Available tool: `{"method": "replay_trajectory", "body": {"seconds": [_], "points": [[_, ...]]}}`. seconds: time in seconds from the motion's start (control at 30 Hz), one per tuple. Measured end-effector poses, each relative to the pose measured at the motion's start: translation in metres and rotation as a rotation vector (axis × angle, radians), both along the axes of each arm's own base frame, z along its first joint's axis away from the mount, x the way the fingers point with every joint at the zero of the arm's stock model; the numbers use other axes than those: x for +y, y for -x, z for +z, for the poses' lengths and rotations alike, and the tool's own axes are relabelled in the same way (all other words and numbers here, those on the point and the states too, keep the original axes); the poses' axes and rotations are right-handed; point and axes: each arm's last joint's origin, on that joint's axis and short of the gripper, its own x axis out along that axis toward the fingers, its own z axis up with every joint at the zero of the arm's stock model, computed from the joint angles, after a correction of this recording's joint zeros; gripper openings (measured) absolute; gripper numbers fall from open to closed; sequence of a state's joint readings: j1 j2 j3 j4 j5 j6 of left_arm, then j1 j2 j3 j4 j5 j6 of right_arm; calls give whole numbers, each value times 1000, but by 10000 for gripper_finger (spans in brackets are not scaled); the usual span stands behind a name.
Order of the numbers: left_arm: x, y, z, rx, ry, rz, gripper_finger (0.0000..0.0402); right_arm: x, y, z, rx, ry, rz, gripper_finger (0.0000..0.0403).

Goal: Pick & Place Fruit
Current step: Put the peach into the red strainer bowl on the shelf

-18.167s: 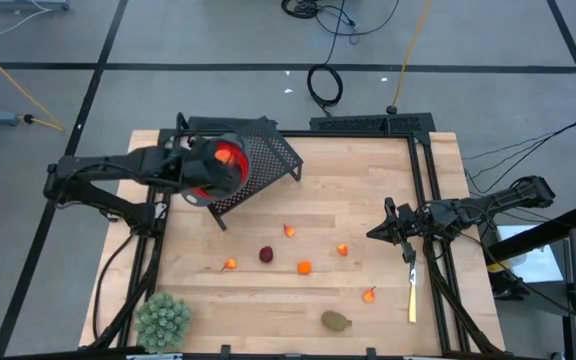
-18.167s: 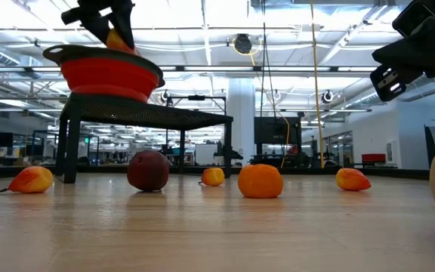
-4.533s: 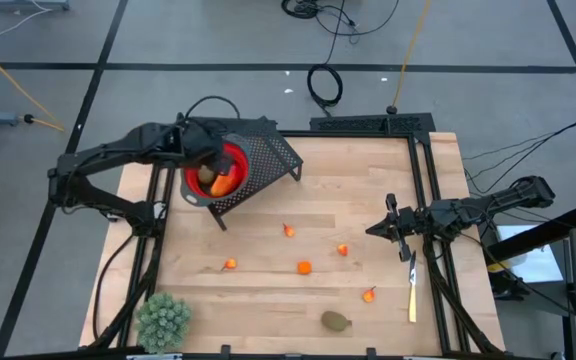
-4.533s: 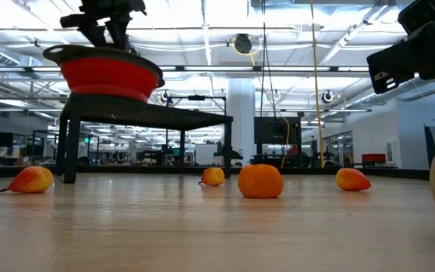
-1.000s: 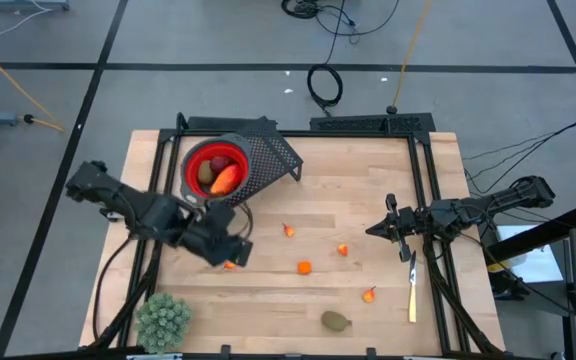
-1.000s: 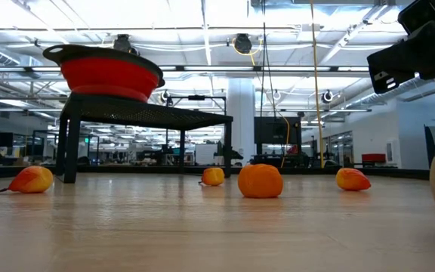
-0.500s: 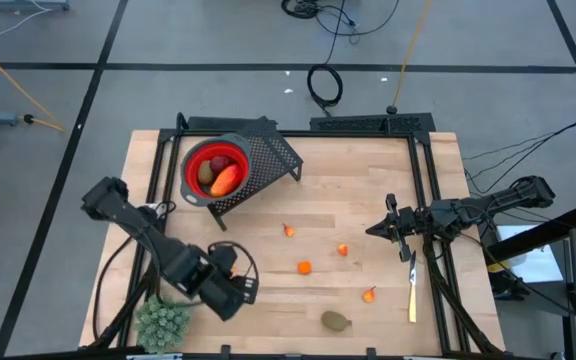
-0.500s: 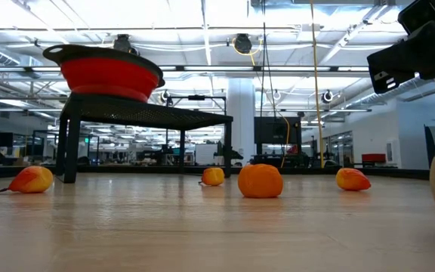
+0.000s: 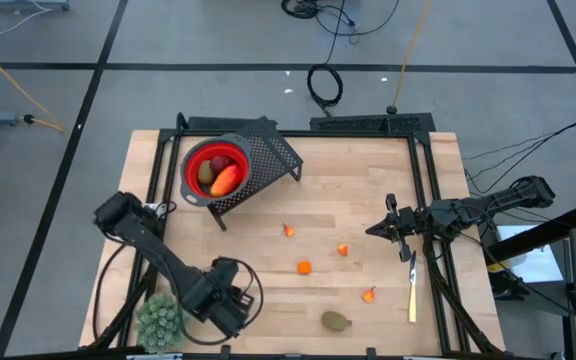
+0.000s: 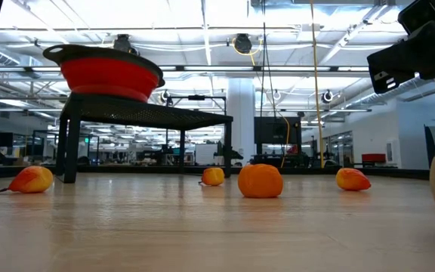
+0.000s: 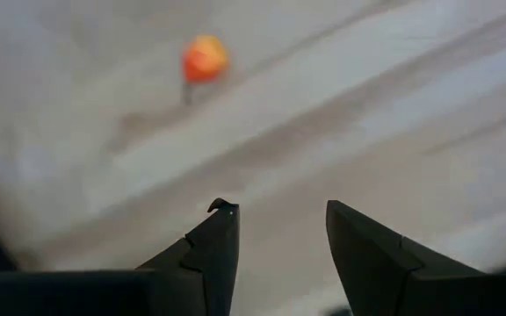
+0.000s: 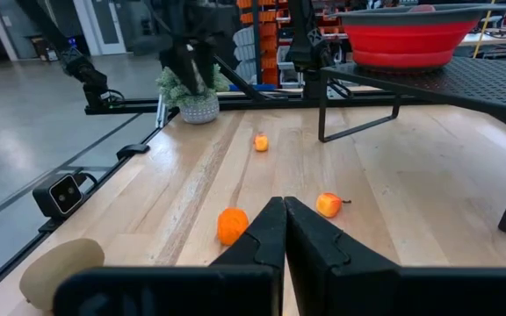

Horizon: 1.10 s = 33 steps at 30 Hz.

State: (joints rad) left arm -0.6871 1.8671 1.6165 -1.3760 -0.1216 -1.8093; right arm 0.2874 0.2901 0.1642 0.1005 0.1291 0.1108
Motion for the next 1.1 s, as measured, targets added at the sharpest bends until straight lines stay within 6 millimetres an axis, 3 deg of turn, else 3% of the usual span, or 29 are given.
{"method": "replay_trajectory", "body": {"seconds": [0.33, 0.63, 1.1], "points": [[12, 4, -13, 96, -143, -144, 168, 0, 0, 0, 0, 0, 0, 0], [4, 11, -31, 34, -247, -314, 168, 0, 0, 0, 0, 0, 0, 0], [0, 24, -59, -63, -220, -224, 168, 0, 0, 0, -1, 3, 0, 0]]}}
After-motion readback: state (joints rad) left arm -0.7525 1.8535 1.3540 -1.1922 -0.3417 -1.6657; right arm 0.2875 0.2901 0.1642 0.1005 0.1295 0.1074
